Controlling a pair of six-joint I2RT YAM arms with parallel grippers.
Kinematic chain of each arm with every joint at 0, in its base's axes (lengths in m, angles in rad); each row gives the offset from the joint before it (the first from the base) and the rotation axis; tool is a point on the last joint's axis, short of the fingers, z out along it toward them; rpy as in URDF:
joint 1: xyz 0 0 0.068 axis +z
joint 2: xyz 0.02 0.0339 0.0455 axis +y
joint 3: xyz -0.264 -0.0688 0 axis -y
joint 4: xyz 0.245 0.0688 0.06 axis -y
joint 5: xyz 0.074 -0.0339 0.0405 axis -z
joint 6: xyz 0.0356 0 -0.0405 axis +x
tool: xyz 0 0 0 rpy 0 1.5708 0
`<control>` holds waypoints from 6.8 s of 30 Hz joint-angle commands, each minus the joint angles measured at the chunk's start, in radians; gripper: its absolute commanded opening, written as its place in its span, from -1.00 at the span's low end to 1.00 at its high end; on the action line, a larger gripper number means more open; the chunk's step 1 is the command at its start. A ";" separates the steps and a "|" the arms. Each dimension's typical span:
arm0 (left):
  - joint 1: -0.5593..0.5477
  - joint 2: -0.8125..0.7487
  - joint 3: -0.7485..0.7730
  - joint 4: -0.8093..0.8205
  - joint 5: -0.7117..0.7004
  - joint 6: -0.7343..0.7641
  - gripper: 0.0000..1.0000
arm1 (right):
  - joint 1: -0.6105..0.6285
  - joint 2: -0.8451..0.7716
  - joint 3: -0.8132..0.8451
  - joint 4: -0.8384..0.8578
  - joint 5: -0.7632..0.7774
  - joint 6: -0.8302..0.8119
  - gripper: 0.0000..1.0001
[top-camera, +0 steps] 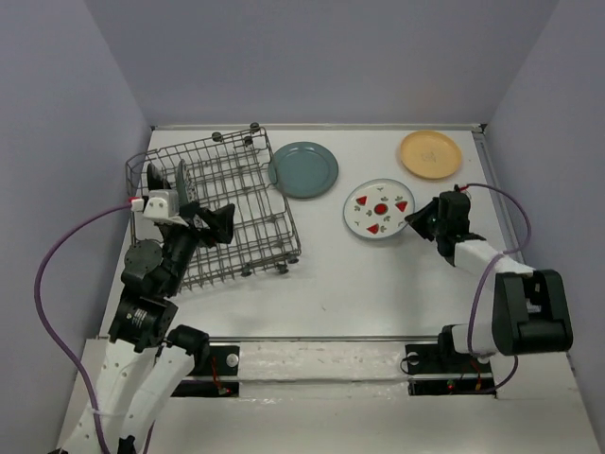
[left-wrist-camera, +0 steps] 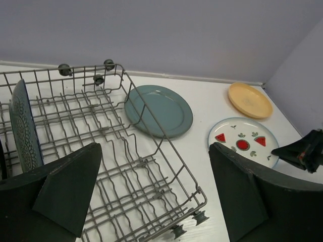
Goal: Load the plates into the dish rack
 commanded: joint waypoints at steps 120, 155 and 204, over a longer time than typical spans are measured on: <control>0.060 0.539 0.420 -0.031 -0.139 -0.135 -0.89 | 0.308 -0.207 -0.016 0.447 -0.549 0.065 0.73; 0.057 0.813 0.333 -0.037 -0.635 0.110 -0.89 | 0.308 -0.206 -0.039 0.417 -0.486 0.028 0.68; 0.057 0.649 0.331 -0.019 -0.350 0.029 0.90 | 0.308 -0.085 0.018 0.279 -0.316 -0.087 0.60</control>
